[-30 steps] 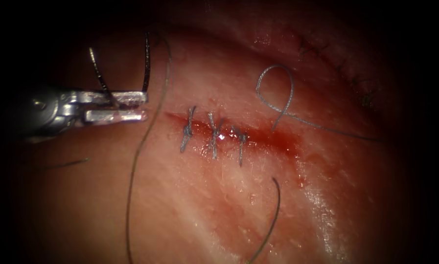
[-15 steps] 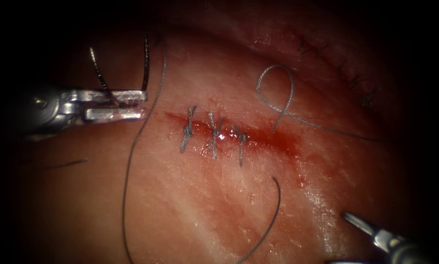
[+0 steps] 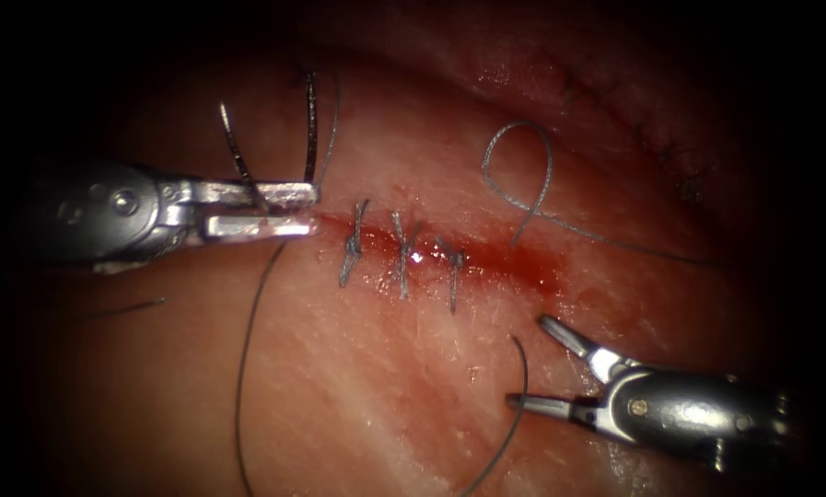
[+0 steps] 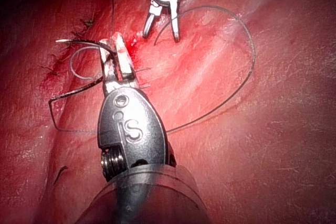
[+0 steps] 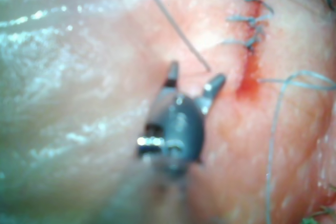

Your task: Wound Closure

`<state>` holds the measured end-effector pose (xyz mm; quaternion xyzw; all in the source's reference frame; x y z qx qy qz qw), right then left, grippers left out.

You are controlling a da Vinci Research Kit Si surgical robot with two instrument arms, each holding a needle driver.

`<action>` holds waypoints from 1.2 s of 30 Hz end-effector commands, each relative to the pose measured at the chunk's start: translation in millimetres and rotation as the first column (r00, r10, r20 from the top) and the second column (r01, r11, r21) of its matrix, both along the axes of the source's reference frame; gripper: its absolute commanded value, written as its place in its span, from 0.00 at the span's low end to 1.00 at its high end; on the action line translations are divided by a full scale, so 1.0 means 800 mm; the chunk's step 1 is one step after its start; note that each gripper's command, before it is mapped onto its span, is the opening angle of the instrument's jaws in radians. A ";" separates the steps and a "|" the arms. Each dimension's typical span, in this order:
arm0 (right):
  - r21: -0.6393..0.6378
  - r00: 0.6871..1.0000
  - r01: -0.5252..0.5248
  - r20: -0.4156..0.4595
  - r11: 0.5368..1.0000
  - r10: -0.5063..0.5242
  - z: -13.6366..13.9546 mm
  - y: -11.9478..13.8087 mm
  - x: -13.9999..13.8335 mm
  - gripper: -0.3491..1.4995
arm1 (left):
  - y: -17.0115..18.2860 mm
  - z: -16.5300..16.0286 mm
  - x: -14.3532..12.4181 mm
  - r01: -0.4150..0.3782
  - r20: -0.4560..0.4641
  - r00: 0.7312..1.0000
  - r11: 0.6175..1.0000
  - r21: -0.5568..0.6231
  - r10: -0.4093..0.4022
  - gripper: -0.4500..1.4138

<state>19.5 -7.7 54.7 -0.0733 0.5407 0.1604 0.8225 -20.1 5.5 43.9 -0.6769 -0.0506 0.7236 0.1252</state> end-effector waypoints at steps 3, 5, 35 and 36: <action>0.002 1.000 0.002 -0.007 1.000 -0.002 0.0010 -0.0001 0.0012 0.67 | -0.0008 0.0011 -0.0008 -0.007 0.005 1.000 1.000 0.007 0.007 0.00; 0.002 1.000 0.004 -0.008 1.000 -0.004 0.0011 -0.0001 0.0012 0.46 | -0.0008 0.0011 -0.0008 -0.007 0.005 1.000 1.000 0.007 0.007 0.00; 0.033 0.970 0.240 -0.054 0.970 -0.239 -0.0260 -0.0190 -0.0029 0.00 | -0.0009 0.0010 -0.0009 -0.013 0.004 1.000 1.000 0.007 0.013 0.00; 0.034 0.970 0.241 -0.055 0.970 -0.239 -0.0263 -0.0190 -0.0027 0.11 | -0.0009 0.0010 -0.0009 -0.013 0.004 1.000 1.000 0.007 0.013 0.00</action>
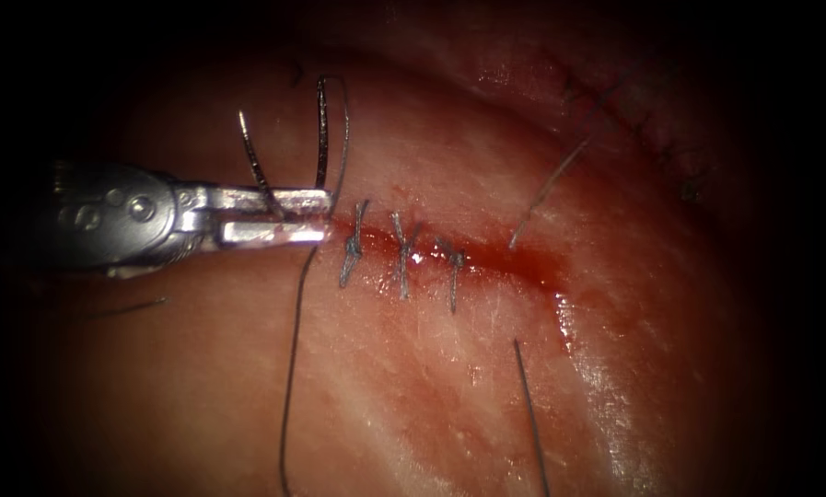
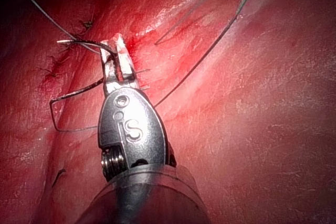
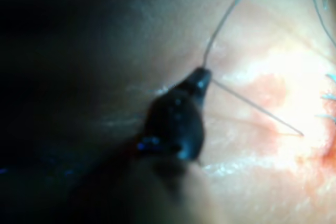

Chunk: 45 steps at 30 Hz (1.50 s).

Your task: Wound Closure

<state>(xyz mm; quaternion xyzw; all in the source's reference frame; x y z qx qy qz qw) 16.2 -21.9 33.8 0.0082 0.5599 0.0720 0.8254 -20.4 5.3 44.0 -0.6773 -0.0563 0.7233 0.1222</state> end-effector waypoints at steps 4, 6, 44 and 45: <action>-0.003 0.999 -0.036 -0.035 0.999 0.036 0.0003 -0.0002 0.0012 0.82 | -0.0008 0.0008 -0.0005 -0.001 0.001 1.000 1.000 0.003 0.001 0.00; 0.004 0.998 -0.057 -0.031 0.998 0.057 0.0013 0.0005 0.0004 0.88 | -0.0008 0.0008 -0.0003 -0.002 0.001 1.000 1.000 0.003 0.002 0.00; -0.115 0.973 -0.230 -0.037 0.966 0.227 0.0251 0.0170 0.0009 0.85 | -0.0008 0.0007 -0.0002 -0.008 -0.002 1.000 1.000 0.003 0.008 0.00; -0.115 0.974 -0.227 -0.041 0.967 0.224 0.0253 0.0170 0.0015 0.85 | -0.0008 0.0007 -0.0002 -0.008 -0.002 1.000 1.000 0.003 0.008 0.00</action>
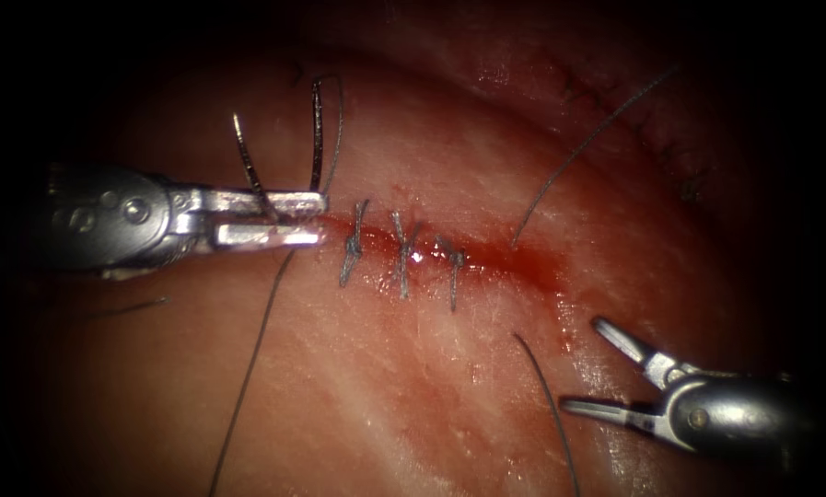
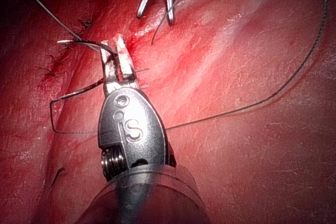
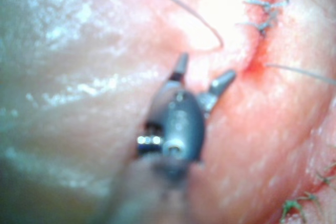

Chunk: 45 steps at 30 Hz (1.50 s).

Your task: Wound Closure

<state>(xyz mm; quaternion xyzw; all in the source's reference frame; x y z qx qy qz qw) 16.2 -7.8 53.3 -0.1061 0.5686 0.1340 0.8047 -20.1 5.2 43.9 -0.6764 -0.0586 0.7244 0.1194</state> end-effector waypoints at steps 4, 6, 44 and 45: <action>-0.002 1.000 0.008 -0.012 1.000 -0.008 0.0014 -0.0004 0.0032 0.85 | -0.0007 0.0009 -0.0005 0.000 0.001 1.000 1.000 0.004 0.000 0.00; -0.002 1.000 0.010 -0.015 1.000 -0.010 0.0017 -0.0001 0.0037 0.83 | -0.0007 0.0009 -0.0005 0.000 0.001 1.000 1.000 0.004 0.000 0.00; 0.013 0.992 0.123 -0.024 0.992 -0.123 -0.0040 -0.0070 -0.0001 0.00 | -0.0007 0.0008 -0.0003 -0.002 0.002 1.000 1.000 0.004 0.002 0.00; 0.012 0.992 0.123 -0.023 0.992 -0.123 -0.0041 -0.0073 -0.0002 0.00 | -0.0007 0.0008 -0.0003 -0.002 0.002 1.000 1.000 0.004 0.002 0.00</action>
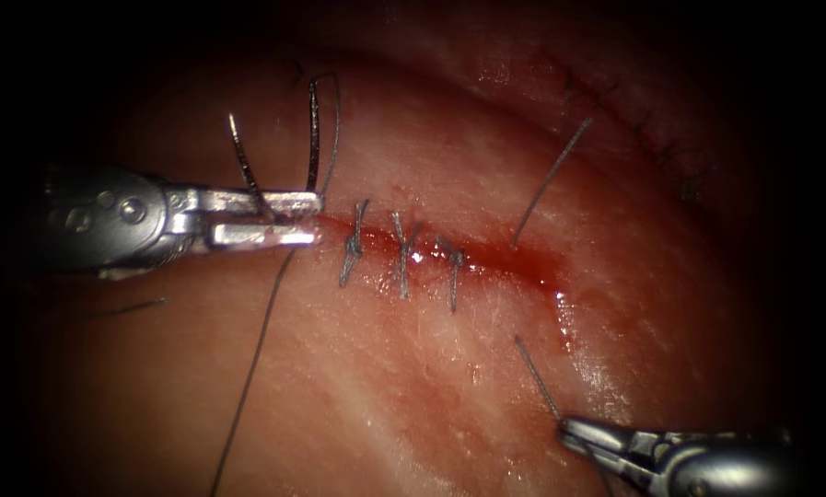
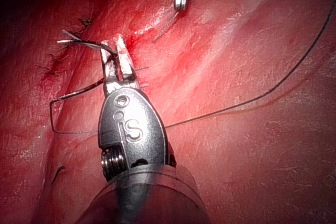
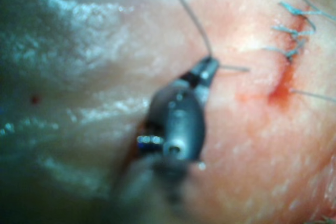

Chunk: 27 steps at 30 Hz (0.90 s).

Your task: Wound Closure

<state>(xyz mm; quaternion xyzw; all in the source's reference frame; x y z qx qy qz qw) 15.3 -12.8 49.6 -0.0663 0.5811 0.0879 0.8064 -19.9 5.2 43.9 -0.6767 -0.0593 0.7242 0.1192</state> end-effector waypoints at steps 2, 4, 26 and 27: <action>0.003 1.000 0.001 -0.003 1.000 -0.001 0.0005 -0.0014 0.0009 0.00 | -0.0008 0.0008 -0.0006 0.000 0.000 1.000 1.000 0.003 0.000 0.00; 0.003 1.000 -0.001 -0.002 1.000 0.001 0.0007 -0.0014 0.0012 0.00 | -0.0008 0.0008 -0.0006 0.000 0.000 1.000 1.000 0.003 0.000 0.00; 0.189 0.986 -0.126 0.131 0.974 0.103 0.0014 0.0132 -0.0110 0.69 | 0.0002 0.0021 0.0020 0.020 -0.047 0.999 1.000 0.006 -0.020 0.00; 0.233 0.986 -0.146 0.107 0.962 0.124 0.0016 0.0143 -0.0109 0.66 | 0.0002 0.0021 0.0019 0.022 -0.050 0.998 1.000 0.006 -0.022 0.00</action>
